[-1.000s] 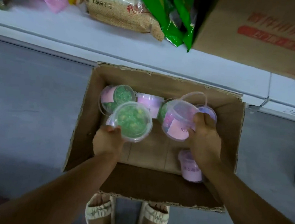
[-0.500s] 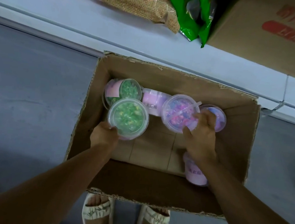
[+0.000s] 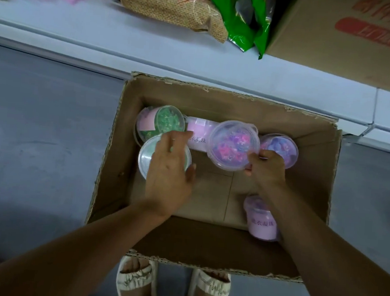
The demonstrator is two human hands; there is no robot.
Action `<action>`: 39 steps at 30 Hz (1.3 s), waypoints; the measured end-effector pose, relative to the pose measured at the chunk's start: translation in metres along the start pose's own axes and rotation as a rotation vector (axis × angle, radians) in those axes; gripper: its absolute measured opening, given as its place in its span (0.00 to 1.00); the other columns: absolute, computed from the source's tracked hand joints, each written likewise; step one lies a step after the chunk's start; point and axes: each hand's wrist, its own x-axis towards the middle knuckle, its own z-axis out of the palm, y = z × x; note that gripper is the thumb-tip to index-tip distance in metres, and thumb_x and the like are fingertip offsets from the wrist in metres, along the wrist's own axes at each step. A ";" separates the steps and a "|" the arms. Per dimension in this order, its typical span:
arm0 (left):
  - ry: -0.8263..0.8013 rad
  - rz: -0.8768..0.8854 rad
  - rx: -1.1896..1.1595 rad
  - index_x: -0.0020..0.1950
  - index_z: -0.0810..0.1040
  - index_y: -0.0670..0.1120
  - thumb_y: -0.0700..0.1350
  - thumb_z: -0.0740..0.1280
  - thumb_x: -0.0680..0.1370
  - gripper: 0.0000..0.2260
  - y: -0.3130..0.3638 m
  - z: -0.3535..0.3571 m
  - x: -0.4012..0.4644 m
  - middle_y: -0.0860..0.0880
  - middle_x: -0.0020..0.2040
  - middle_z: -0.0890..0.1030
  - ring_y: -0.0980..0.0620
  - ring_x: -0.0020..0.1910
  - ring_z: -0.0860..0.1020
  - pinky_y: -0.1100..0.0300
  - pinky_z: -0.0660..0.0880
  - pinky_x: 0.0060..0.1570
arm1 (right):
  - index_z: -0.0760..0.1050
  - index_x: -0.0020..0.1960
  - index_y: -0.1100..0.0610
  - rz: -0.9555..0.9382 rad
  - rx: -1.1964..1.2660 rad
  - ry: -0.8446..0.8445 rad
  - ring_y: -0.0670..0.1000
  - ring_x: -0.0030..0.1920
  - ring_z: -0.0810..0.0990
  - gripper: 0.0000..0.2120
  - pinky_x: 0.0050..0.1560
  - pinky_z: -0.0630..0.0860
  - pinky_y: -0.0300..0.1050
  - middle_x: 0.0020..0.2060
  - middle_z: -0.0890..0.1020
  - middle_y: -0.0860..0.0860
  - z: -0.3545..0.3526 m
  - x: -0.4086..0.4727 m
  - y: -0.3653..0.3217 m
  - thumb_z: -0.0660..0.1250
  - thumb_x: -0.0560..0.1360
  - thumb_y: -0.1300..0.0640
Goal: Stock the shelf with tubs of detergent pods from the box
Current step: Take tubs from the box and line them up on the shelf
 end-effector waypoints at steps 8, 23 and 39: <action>-0.138 0.120 0.065 0.72 0.66 0.41 0.37 0.66 0.73 0.27 0.036 0.010 0.003 0.43 0.69 0.71 0.43 0.67 0.70 0.46 0.70 0.64 | 0.77 0.51 0.65 -0.116 0.006 -0.024 0.55 0.44 0.81 0.12 0.51 0.78 0.54 0.43 0.81 0.58 -0.029 -0.023 -0.017 0.65 0.76 0.56; -0.146 -0.736 -0.859 0.57 0.73 0.54 0.55 0.66 0.75 0.12 0.035 -0.070 -0.015 0.51 0.52 0.81 0.53 0.50 0.80 0.60 0.81 0.44 | 0.76 0.52 0.54 -0.341 0.046 -0.413 0.47 0.47 0.79 0.07 0.52 0.78 0.47 0.45 0.80 0.49 -0.018 -0.091 -0.074 0.60 0.80 0.55; 0.341 -0.843 -0.956 0.69 0.66 0.47 0.51 0.66 0.77 0.23 -0.045 -0.127 -0.038 0.47 0.57 0.77 0.56 0.47 0.78 0.64 0.75 0.40 | 0.63 0.70 0.64 -0.121 -0.365 -0.356 0.60 0.63 0.73 0.29 0.59 0.71 0.49 0.64 0.73 0.60 0.102 -0.067 -0.005 0.65 0.75 0.48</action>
